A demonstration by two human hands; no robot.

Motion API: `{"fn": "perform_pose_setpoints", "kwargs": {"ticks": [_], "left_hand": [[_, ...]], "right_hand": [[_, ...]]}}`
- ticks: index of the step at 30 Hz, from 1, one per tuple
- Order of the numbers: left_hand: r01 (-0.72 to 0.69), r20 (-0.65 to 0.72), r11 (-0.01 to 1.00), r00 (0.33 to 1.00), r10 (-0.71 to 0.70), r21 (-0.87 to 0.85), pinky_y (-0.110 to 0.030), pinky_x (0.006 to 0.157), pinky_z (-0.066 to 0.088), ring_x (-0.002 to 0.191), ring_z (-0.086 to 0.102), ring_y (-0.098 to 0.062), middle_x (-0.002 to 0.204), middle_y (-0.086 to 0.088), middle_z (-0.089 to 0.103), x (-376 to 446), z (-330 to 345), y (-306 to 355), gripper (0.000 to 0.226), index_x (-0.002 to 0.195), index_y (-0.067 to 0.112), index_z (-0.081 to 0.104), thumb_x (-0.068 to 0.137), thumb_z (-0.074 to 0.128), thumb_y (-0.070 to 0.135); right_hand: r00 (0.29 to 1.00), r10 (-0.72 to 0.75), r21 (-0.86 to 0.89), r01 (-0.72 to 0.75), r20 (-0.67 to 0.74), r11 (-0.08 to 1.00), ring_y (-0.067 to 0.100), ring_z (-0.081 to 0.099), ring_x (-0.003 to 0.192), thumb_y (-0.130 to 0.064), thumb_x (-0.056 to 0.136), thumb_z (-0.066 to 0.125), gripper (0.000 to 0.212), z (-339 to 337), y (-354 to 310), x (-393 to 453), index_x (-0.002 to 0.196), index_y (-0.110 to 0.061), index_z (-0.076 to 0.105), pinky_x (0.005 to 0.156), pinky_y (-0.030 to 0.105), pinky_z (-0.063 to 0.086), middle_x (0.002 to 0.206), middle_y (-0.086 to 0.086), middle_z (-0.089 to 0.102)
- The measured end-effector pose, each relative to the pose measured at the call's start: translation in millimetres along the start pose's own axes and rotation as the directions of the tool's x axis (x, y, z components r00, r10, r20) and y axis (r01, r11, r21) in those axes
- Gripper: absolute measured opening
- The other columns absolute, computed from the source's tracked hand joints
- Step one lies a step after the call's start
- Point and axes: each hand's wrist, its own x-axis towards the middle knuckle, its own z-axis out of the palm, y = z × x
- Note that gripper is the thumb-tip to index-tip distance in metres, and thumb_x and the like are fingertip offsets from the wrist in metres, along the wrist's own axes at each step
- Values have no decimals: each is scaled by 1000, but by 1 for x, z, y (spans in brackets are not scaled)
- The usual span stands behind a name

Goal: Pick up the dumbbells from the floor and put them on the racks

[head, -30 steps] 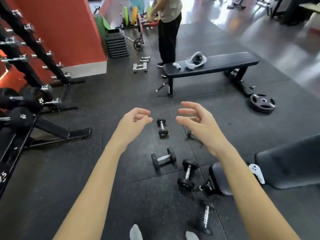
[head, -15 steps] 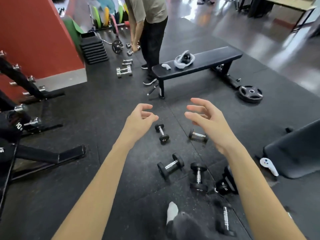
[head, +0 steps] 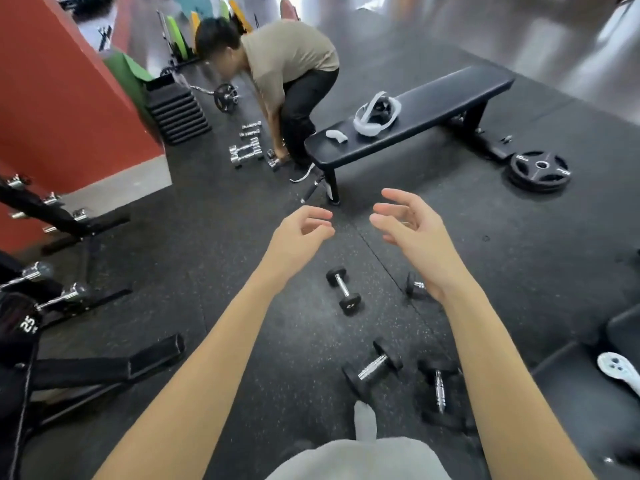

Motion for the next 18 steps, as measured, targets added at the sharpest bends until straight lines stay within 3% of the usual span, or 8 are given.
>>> {"fn": "perform_pose_setpoints", "kwargs": {"ticks": [8, 14, 18], "left_hand": [[28, 86, 1000, 996, -28, 5, -24, 84, 50, 98, 67, 0, 102, 17, 74, 100, 6, -7, 22, 106, 36, 68, 87, 67, 24], [-17, 249, 999, 968, 5, 43, -23, 80, 47, 97, 67, -1, 100, 17, 74, 172, 11, -23, 22, 105, 36, 68, 86, 67, 25], [-30, 389, 997, 921, 1, 68, -24, 81, 47, 99, 66, -2, 102, 17, 73, 228, 8, -39, 22, 105, 37, 68, 87, 66, 25]], "right_hand": [[985, 94, 50, -87, -143, 995, -2, 67, 107, -44, 78, 74, 46, 4, 16, 82, 123, -44, 64, 102, 41, 54, 116, -16, 73], [947, 151, 71, -136, -282, 988, -2, 68, 104, -39, 85, 72, 42, 24, 28, 125, 126, -40, 63, 98, 37, 56, 116, -15, 72], [876, 255, 127, -222, -409, 967, 6, 69, 107, -36, 87, 72, 37, 48, 44, 153, 123, -41, 62, 101, 41, 54, 116, -14, 72]]}}
